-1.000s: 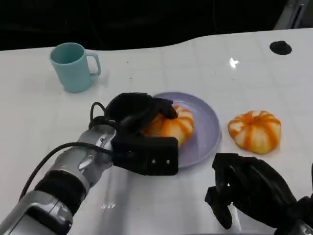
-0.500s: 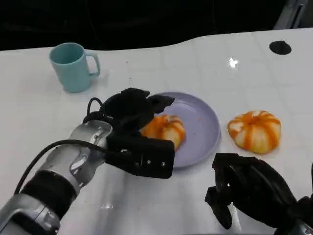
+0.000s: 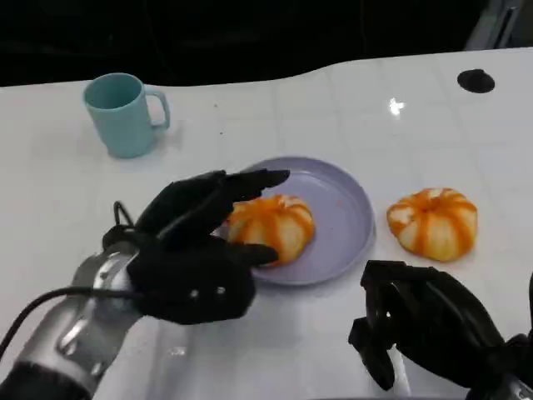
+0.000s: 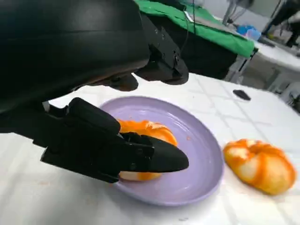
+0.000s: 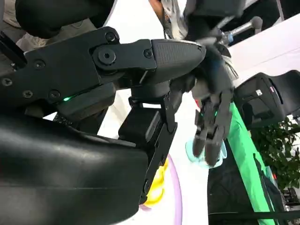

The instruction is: Grasp the bread from the table and place it into the plate.

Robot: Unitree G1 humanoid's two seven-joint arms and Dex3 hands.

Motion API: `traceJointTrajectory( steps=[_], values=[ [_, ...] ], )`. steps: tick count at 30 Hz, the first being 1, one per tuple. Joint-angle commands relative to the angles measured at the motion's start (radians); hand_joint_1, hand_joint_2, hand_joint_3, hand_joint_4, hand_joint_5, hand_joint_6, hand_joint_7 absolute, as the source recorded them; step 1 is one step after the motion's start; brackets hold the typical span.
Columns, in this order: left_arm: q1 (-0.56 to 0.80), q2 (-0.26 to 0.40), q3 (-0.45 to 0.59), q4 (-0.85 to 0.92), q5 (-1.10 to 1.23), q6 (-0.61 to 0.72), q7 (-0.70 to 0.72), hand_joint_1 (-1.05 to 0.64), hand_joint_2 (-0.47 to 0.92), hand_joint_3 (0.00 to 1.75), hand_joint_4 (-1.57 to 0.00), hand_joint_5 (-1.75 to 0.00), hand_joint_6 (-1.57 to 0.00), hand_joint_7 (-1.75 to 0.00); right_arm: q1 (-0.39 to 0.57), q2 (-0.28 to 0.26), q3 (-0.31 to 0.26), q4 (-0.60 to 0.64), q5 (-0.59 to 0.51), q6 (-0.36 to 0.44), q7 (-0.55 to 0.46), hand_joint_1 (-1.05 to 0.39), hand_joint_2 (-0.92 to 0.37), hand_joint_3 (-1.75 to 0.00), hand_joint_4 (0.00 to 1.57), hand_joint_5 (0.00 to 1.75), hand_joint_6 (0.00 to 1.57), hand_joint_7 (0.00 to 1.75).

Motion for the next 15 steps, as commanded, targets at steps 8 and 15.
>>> traceJointTrajectory(
  steps=[8,15],
  values=[
    [0.266,-0.095,0.169,-0.238,-0.501,0.048,-0.207,-0.52,0.92,0.22,-0.4,-1.35,-0.45,-0.99,0.0,-0.014,-0.007,-0.006,0.006,0.011,0.0,-0.9,-0.92,-0.37,1.27,1.6,1.08,1.54],
    [0.419,-0.125,0.192,-0.383,-0.618,0.13,-0.235,-0.52,0.92,0.37,-0.46,-1.7,-0.38,-1.5,-0.005,-0.018,-0.005,0.002,0.001,-0.001,0.011,-0.9,-0.92,-0.37,1.27,1.6,1.07,1.54]
  ],
)
